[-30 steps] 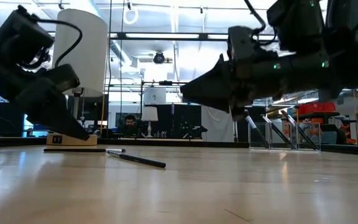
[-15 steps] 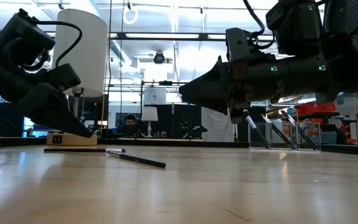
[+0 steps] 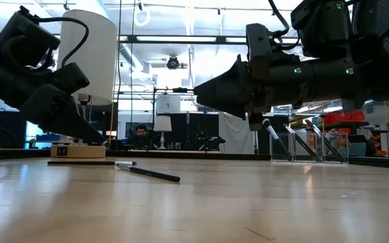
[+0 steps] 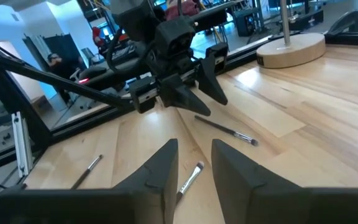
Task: Put items in baskets/containers
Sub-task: Put the eyeshadow brush into the transparent organizer
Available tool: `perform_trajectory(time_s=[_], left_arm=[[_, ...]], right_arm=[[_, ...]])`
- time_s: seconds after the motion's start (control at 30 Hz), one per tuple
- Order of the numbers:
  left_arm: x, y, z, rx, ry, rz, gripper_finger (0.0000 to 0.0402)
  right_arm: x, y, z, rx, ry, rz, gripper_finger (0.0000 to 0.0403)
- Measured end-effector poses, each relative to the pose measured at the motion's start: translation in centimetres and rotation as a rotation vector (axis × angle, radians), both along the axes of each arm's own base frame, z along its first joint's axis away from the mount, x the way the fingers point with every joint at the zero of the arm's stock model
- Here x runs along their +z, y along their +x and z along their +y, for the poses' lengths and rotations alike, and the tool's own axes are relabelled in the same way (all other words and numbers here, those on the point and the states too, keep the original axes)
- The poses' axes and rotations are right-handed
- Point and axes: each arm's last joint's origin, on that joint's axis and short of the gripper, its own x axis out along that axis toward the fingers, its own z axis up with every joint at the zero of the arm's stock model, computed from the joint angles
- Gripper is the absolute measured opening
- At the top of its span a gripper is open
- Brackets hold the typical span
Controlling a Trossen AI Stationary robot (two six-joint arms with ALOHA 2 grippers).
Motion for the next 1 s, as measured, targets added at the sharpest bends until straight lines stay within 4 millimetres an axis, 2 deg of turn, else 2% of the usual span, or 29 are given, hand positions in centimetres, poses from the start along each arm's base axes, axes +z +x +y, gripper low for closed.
perform_trajectory(time_s=[0.13,0.47,0.8,1.0], left_arm=[[0.0,0.0,0.0,0.003,0.001,-0.001,0.0154],[0.3,0.3,0.6,0.049,0.003,-0.045,0.0183],[-0.6,1.1,0.8,0.021,0.002,-0.044,0.0177],[-2.0,1.1,0.7,0.008,-0.017,0.026,0.0177]], right_arm=[[0.0,0.0,0.0,0.000,0.007,-0.001,0.0098],[0.1,0.0,0.0,0.000,0.008,-0.006,0.0098],[0.7,0.7,0.2,0.001,-0.010,-0.031,0.0098],[0.9,1.0,0.3,0.002,-0.012,-0.035,0.0098]])
